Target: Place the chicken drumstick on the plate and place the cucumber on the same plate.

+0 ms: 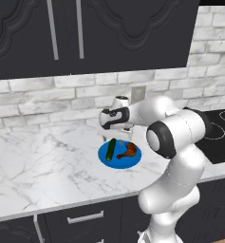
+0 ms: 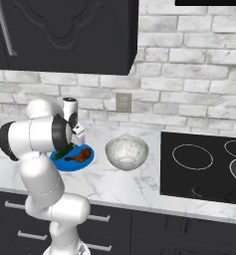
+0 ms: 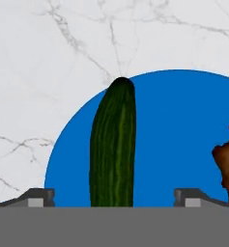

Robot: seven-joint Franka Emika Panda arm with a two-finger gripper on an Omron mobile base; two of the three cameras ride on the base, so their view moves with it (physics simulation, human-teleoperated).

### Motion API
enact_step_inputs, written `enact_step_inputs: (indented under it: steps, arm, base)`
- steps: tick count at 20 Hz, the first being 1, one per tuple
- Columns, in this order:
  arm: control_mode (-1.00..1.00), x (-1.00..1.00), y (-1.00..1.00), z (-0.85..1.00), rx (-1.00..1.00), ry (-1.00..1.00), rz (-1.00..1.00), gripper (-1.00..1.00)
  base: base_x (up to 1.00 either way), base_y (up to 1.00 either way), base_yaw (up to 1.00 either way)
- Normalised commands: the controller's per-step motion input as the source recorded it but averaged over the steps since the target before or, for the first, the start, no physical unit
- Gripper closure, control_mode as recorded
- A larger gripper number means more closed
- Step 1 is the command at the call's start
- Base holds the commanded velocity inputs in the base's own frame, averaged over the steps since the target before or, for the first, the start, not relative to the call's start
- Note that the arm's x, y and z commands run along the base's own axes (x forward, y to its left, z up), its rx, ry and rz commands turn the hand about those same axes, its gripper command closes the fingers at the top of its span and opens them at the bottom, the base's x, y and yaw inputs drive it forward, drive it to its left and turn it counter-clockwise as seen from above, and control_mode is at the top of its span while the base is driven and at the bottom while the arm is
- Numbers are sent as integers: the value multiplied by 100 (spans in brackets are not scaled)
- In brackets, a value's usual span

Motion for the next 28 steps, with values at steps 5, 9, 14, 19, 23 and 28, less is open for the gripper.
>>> enact_step_inputs:
  steps: [5, 9, 14, 19, 23, 28]
  arm:
    - [-100, -52, -4, 53, -8, -2, 0, -100]
    - [-100, -91, -27, 46, -6, -3, 0, -100]
    - [-100, -99, -31, 34, -5, -8, 2, -100]
    - [-100, -85, -47, 39, -1, -5, 6, -100]
    - [-100, -70, -44, 52, 0, -1, 6, -100]
    - [-100, -64, -27, 37, 0, 0, 5, -100]
  base:
    - [0, 0, 0]
    - [0, 0, 0]
    - [0, 0, 0]
    - [0, 0, 0]
    - [0, 0, 0]
    - [0, 0, 0]
